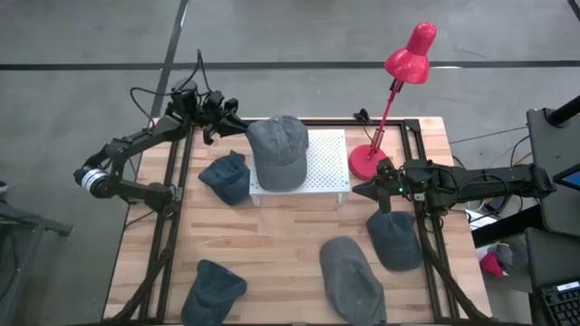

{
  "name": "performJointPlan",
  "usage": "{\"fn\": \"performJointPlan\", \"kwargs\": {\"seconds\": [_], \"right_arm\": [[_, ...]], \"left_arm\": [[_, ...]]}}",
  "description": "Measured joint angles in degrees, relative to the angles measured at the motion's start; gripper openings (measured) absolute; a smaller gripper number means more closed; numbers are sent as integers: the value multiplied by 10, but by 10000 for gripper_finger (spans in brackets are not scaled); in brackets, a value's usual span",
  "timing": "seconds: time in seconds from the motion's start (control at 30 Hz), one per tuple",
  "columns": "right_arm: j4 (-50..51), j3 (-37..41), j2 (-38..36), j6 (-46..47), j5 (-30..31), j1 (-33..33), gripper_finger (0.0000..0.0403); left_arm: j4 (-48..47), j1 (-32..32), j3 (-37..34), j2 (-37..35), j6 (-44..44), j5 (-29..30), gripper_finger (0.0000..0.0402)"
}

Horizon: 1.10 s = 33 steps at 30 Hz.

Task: Pick & Place hat
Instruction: Stack the left gray cap on the gray cap on the shelf

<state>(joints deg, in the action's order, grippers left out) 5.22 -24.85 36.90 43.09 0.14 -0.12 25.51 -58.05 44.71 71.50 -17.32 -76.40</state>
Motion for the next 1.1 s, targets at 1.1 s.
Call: {"fn": "performJointPlan", "kwargs": {"seconds": [1.1], "right_arm": [[0, 0, 0, 0, 0, 0, 27]], "left_arm": [[-98, 66, 10, -35, 79, 90, 87]]}}
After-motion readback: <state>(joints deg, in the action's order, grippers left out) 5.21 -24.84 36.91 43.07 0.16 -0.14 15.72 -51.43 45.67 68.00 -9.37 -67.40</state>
